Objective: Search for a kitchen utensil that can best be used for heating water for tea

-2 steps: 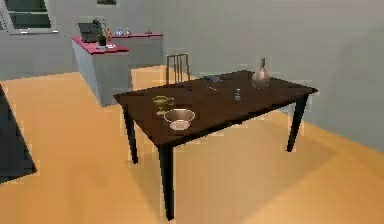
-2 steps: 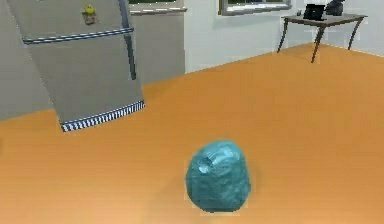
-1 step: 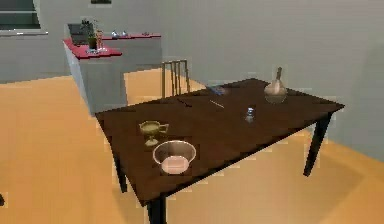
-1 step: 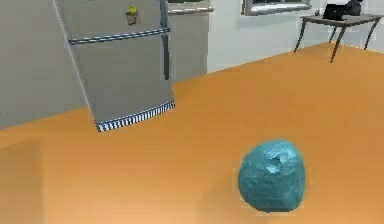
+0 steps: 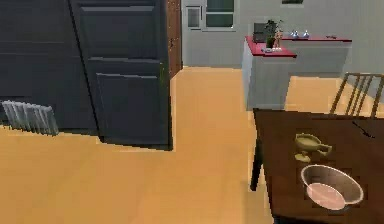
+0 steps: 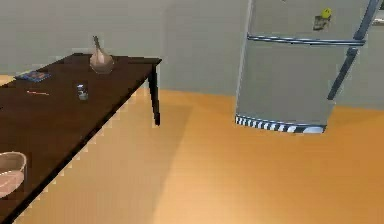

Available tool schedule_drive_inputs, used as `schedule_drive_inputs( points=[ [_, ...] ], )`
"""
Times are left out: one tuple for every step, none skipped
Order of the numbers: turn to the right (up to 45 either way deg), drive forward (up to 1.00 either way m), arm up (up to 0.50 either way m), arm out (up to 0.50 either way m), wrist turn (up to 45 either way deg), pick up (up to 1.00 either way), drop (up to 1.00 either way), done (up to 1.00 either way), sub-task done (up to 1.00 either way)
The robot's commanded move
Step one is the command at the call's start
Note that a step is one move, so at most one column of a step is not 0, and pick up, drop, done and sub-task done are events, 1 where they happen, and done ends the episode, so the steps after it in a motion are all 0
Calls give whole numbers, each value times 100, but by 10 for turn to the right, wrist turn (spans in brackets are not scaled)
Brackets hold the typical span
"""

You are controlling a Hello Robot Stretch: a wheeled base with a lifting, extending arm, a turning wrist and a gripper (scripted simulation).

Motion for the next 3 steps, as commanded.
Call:
schedule_drive_inputs(
  points=[
    [0, 85, 0, 0, 0, 0, 0, 0, 0],
    [0, 80, 0, 0, 0, 0, 0, 0, 0],
    [420, 0, 0, 0, 0, 0, 0, 0, 0]
  ],
)
